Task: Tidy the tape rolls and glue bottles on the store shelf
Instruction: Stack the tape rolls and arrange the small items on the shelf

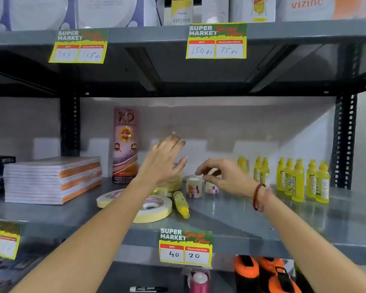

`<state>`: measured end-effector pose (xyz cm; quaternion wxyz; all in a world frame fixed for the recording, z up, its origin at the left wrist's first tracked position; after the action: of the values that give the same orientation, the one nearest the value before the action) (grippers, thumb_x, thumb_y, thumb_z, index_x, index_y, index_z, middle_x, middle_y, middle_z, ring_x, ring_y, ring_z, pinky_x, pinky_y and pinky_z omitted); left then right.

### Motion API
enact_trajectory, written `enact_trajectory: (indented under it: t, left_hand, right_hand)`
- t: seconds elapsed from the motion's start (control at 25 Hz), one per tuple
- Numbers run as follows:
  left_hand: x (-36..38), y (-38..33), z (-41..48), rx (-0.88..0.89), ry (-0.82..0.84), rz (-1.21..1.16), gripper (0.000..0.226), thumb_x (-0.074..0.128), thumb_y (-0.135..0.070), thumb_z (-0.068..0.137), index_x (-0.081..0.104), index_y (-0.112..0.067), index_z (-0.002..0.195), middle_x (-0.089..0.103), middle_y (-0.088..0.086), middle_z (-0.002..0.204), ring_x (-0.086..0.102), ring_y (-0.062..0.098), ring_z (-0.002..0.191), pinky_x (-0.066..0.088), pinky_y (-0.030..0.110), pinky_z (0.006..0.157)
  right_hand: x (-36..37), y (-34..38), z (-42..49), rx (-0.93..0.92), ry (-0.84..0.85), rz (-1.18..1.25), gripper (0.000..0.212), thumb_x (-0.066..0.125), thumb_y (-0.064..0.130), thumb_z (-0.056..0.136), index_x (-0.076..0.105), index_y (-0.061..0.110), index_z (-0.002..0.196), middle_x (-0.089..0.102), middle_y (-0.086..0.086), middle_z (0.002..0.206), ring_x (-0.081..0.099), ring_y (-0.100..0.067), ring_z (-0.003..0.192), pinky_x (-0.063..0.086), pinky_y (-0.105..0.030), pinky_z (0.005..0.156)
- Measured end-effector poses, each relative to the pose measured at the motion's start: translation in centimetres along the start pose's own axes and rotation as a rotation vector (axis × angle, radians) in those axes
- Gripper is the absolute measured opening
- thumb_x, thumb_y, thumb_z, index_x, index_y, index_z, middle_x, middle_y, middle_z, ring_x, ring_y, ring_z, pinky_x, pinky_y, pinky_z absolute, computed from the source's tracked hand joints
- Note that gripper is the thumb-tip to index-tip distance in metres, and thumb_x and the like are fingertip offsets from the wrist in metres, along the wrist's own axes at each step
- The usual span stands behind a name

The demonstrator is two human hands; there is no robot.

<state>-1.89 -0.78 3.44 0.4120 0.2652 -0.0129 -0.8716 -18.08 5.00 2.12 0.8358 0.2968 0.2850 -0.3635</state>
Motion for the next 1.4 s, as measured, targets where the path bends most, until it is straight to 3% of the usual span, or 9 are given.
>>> enact_trajectory:
  t: [0.12, 0.24, 0.44, 0.72, 0.92, 1.0, 1.16, 1.28, 1.4]
  left_hand:
    - [-0.8, -1.1, -2.8, 0.074, 0.074, -0.066, 0.037, 0.052, -0.03, 0.093, 0.067, -0.001, 0.11, 0.067, 0.016, 0.116, 0.057, 0.029, 0.115, 0.048, 0.044, 0.088]
    - [-2.2, -2.0, -6.3, 0.079, 0.076, -0.138, 0.045, 0.041, -0.038, 0.092, 0.069, -0.004, 0.099, 0.071, 0.01, 0.1, 0.064, 0.027, 0.095, 0.053, 0.041, 0.078]
    - [-4.0, 0.9, -13.2, -0.02, -0.087, -0.084, 0.043, 0.045, -0.038, 0.089, 0.056, -0.006, 0.064, 0.055, 0.006, 0.064, 0.049, 0.02, 0.06, 0.039, 0.03, 0.052]
    - [-2.7, 4.6, -17.3, -0.181, -0.093, 0.002, 0.039, 0.043, -0.033, 0.082, 0.067, -0.006, 0.065, 0.066, 0.005, 0.062, 0.061, 0.025, 0.053, 0.048, 0.033, 0.047]
    - [-2.6, 4.5, -17.7, -0.223, -0.119, 0.049, 0.044, 0.043, -0.032, 0.082, 0.074, -0.001, 0.074, 0.072, 0.01, 0.062, 0.067, 0.026, 0.052, 0.051, 0.031, 0.049]
    - [-2.7, 4.2, -17.6, -0.217, -0.118, 0.064, 0.045, 0.043, -0.031, 0.082, 0.074, 0.0, 0.075, 0.073, 0.01, 0.062, 0.068, 0.026, 0.053, 0.053, 0.032, 0.05]
    - [-2.8, 4.2, -17.6, -0.228, -0.114, 0.052, 0.044, 0.039, -0.027, 0.084, 0.072, -0.004, 0.068, 0.071, 0.008, 0.058, 0.067, 0.026, 0.052, 0.05, 0.031, 0.047]
    - [-2.8, 4.2, -17.7, -0.213, -0.124, 0.05, 0.044, 0.038, -0.024, 0.084, 0.073, -0.004, 0.067, 0.074, 0.007, 0.061, 0.068, 0.026, 0.054, 0.051, 0.031, 0.048]
    - [-2.8, 4.1, -17.8, -0.204, -0.143, 0.054, 0.042, 0.04, -0.023, 0.083, 0.075, -0.004, 0.069, 0.075, 0.007, 0.064, 0.07, 0.024, 0.056, 0.052, 0.03, 0.05]
  right_hand:
    - [4.9, -1.5, 2.3, 0.014, 0.217, -0.26, 0.034, 0.053, -0.006, 0.083, 0.067, 0.009, 0.109, 0.067, -0.009, 0.115, 0.061, -0.023, 0.104, 0.038, -0.003, 0.07]
    - [8.2, -1.7, 2.5, -0.029, 0.342, -0.341, 0.046, 0.048, -0.011, 0.077, 0.064, 0.008, 0.116, 0.064, -0.012, 0.124, 0.056, -0.026, 0.115, 0.041, -0.025, 0.094]
    - [9.2, -1.7, 2.6, -0.1, 0.451, -0.384, 0.057, 0.046, -0.012, 0.074, 0.062, 0.014, 0.122, 0.063, -0.009, 0.127, 0.053, -0.025, 0.12, 0.042, -0.036, 0.105]
    - [9.9, 4.3, 5.3, -0.108, 0.145, -0.167, 0.027, 0.051, 0.004, 0.085, 0.068, 0.008, 0.107, 0.07, -0.009, 0.112, 0.062, -0.022, 0.104, 0.047, -0.028, 0.089]
    - [16.2, 8.4, 7.5, -0.134, 0.536, -0.329, 0.039, 0.051, 0.032, 0.094, 0.062, 0.003, 0.118, 0.064, -0.016, 0.123, 0.058, -0.029, 0.112, 0.046, -0.038, 0.097]
    - [17.3, 8.3, 7.8, -0.118, 0.582, -0.341, 0.039, 0.05, 0.033, 0.095, 0.065, 0.0, 0.11, 0.068, -0.019, 0.114, 0.062, -0.029, 0.102, 0.048, -0.037, 0.091]
    - [16.2, 8.6, 9.0, -0.087, 0.486, -0.139, 0.035, 0.054, 0.031, 0.093, 0.068, 0.002, 0.106, 0.071, -0.017, 0.106, 0.057, -0.016, 0.083, 0.045, -0.027, 0.072]
    - [13.0, 8.1, 11.1, -0.063, 0.278, 0.007, 0.034, 0.057, 0.028, 0.092, 0.066, 0.001, 0.111, 0.07, -0.017, 0.103, 0.058, -0.018, 0.084, 0.048, -0.029, 0.077]
    - [10.1, 4.7, 13.3, 0.051, 0.127, -0.118, 0.037, 0.058, 0.034, 0.09, 0.066, 0.004, 0.11, 0.069, -0.017, 0.102, 0.059, -0.02, 0.084, 0.044, -0.029, 0.076]
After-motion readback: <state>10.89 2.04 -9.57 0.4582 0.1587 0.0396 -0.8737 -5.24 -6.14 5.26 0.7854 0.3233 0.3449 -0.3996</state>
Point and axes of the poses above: each hand's wrist, its own z-axis towards the middle knuckle, its own x-axis out of the palm, y = z × x, the point moved 4 cm from there along z, towards the middle knuckle
